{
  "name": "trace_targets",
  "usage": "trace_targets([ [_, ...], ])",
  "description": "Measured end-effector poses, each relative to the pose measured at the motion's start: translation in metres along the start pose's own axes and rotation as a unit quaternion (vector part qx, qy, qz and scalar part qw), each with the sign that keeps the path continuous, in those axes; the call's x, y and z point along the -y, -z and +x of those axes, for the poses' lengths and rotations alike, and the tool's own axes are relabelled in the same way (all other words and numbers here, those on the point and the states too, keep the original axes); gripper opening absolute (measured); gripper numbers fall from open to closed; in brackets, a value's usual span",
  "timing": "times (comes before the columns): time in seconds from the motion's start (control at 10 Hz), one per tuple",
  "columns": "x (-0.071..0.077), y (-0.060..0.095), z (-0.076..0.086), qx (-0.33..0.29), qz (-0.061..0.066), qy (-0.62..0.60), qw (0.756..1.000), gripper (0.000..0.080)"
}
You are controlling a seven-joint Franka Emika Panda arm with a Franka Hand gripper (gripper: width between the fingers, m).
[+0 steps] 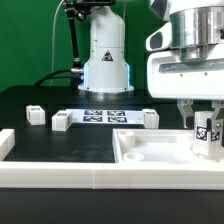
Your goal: Assemble one leg
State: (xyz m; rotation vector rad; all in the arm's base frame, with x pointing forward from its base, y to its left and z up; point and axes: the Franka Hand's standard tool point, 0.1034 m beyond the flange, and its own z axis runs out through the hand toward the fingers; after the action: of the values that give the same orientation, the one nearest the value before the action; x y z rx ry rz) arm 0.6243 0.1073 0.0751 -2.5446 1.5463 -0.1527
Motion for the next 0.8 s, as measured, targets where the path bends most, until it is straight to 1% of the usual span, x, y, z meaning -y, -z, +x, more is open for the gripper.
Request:
trace_targets([
  [0.1,-0.0008,-0.0001,0.0007,0.002,0.0,-0.025,1.0,0.0295],
  [0.2,-0.0007,-0.0002,0.0004,0.003,0.001,-0.026,1.0,0.0295],
  [0.3,-0.0005,-0.0003,-0.0001,0.003,0.001,0.001,1.0,0.0363],
  [0.4,0.0002,0.0002,-0.0007,0.005,0.0,0.036,0.999,0.0544],
  [0.5,-0.0006,0.0002,-0.0057,0.014,-0.014,0.059,0.998,0.0544],
  [0.6,0.0003,0.0014,-0.0069,0.018,-0.021,0.151,0.988,0.063],
  [0.7,0.0002,0.0017,-0.007,0.027,-0.029,0.241,0.97,0.0646],
  [0.8,-0.0011,0.001,-0.0075,0.036,-0.034,0.28,0.959,0.0646],
])
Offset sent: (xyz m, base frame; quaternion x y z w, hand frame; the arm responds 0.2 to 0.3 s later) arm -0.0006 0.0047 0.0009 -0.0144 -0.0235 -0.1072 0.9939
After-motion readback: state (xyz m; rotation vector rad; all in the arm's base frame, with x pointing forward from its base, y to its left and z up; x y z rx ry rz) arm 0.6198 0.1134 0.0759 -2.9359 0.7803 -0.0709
